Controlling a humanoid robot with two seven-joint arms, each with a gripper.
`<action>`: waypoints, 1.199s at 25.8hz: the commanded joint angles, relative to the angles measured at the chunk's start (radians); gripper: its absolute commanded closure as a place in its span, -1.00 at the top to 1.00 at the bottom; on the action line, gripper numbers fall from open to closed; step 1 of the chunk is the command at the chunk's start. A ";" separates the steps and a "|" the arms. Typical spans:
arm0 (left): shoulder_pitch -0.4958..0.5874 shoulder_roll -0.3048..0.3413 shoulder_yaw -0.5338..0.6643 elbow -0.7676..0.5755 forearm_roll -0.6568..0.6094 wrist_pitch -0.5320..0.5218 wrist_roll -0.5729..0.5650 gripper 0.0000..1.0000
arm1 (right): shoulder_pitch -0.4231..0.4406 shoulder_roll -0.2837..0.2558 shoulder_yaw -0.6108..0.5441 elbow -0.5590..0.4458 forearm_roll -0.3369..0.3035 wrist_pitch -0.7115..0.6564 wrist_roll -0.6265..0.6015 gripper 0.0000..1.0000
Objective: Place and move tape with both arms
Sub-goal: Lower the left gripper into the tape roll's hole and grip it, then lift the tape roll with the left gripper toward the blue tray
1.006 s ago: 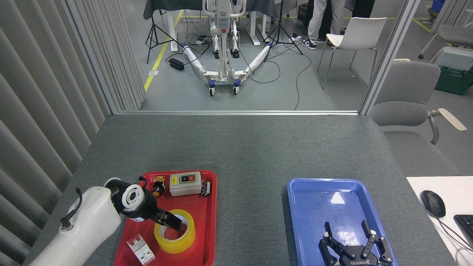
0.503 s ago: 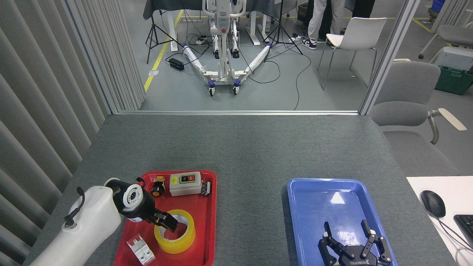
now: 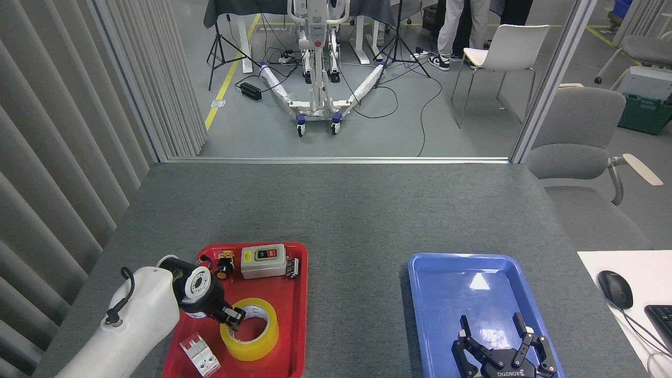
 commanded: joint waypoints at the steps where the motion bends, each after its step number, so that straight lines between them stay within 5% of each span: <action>1: 0.004 -0.012 0.004 -0.016 0.004 -0.009 -0.012 -1.00 | 0.000 0.000 0.000 0.000 0.000 -0.001 0.000 1.00; 6: 0.004 -0.021 0.024 -0.050 0.010 -0.023 -0.011 -1.00 | -0.001 0.000 0.000 0.000 0.000 0.001 0.000 1.00; 10: 0.027 -0.020 0.162 -0.231 0.059 -0.116 0.034 -1.00 | -0.001 0.000 0.000 0.000 0.000 -0.001 0.000 1.00; 13: 0.063 -0.020 0.247 -0.332 0.145 -0.290 0.124 -1.00 | -0.001 0.000 0.000 0.000 0.000 -0.001 0.000 1.00; 17: 0.068 -0.069 0.273 -0.251 0.259 -0.616 0.169 -1.00 | -0.001 -0.001 0.000 0.000 0.000 -0.001 -0.001 1.00; 23: 0.083 -0.101 0.240 -0.154 0.504 -0.616 0.282 -1.00 | 0.002 -0.003 0.000 -0.001 0.002 -0.053 -0.003 1.00; 26: 0.132 -0.096 0.217 -0.174 0.641 -0.616 0.385 -1.00 | 0.014 -0.017 -0.034 -0.002 0.002 -0.242 -0.024 1.00; 31: 0.185 -0.095 0.205 -0.180 0.654 -0.616 0.526 -1.00 | 0.026 -0.027 -0.069 -0.003 0.002 -0.476 -0.078 1.00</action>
